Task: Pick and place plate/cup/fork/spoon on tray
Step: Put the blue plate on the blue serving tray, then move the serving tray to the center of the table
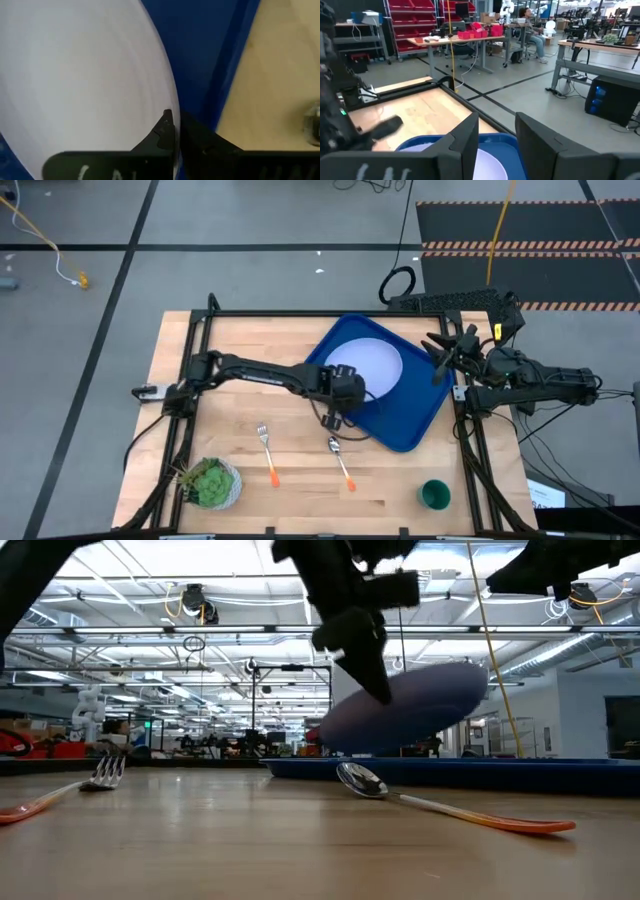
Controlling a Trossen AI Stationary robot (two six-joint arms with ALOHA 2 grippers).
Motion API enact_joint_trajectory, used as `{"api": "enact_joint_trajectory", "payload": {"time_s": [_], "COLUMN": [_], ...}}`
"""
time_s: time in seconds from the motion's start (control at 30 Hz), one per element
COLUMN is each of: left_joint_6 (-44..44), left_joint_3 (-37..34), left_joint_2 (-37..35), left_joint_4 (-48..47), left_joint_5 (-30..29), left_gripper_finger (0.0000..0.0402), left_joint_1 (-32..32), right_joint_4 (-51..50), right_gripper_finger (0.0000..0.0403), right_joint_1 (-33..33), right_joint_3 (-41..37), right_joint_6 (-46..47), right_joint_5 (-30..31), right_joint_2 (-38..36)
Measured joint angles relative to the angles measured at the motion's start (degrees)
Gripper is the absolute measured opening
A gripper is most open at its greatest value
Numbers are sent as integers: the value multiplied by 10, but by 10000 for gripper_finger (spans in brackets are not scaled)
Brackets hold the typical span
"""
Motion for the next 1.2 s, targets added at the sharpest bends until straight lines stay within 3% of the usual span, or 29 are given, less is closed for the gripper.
{"api": "enact_joint_trajectory", "payload": {"time_s": [0.23,0.57,1.03,1.1,1.2], "left_joint_6": [32,39,11,11,12], "left_joint_3": [64,67,66,66,66], "left_joint_2": [63,84,79,79,79], "left_joint_4": [-22,-20,12,-4,-72], "left_joint_5": [-1,-17,5,-10,-80], "left_gripper_finger": [16,35,129,132,133], "left_joint_1": [3,11,-3,-5,-5], "right_joint_4": [0,-12,-18,-18,-21], "right_gripper_finger": [121,121,121,121,121], "right_joint_1": [0,0,0,0,0], "right_joint_3": [0,0,0,0,0], "right_joint_6": [3,9,15,15,15], "right_joint_5": [-1,-3,-3,-3,-5], "right_joint_2": [0,0,0,0,0]}}
